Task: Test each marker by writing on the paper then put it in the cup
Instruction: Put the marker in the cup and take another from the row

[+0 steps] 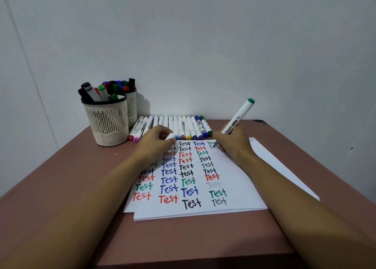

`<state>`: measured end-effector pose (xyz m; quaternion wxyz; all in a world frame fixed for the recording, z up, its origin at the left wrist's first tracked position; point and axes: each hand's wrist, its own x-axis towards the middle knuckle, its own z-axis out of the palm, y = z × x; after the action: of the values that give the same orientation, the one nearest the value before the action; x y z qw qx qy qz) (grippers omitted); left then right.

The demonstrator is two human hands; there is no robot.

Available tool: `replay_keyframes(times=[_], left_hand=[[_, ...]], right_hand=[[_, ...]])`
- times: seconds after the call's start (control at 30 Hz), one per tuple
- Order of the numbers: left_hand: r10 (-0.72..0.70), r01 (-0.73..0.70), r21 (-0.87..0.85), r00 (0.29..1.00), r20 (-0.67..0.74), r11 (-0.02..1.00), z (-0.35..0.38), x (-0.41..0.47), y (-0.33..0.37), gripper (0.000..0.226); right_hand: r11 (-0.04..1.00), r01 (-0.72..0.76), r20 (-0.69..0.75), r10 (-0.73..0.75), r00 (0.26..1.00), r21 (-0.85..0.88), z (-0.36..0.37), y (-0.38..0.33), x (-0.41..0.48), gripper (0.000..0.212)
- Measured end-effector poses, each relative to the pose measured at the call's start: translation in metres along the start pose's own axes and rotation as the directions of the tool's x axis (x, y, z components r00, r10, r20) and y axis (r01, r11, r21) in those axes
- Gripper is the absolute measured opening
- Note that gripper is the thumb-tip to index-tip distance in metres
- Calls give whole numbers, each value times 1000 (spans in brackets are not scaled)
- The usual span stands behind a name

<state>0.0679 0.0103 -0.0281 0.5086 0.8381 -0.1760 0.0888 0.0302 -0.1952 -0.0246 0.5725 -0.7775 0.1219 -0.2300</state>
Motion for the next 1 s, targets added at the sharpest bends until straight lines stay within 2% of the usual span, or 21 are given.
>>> replay_keyframes(times=[0.2, 0.43, 1.0], left_hand=[[2, -2, -2, 1000, -2, 1000, 0, -1, 1, 19], [6, -6, -2, 1000, -5, 1000, 0, 0, 1, 18], [2, -2, -16, 1000, 5, 1000, 0, -1, 2, 20]], right_hand=[[999, -13, 31, 11, 999, 46, 0, 0, 1, 17], [1000, -7, -52, 8, 999, 23, 0, -1, 0, 20], [999, -42, -53, 43, 998, 27, -2, -6, -5, 21]])
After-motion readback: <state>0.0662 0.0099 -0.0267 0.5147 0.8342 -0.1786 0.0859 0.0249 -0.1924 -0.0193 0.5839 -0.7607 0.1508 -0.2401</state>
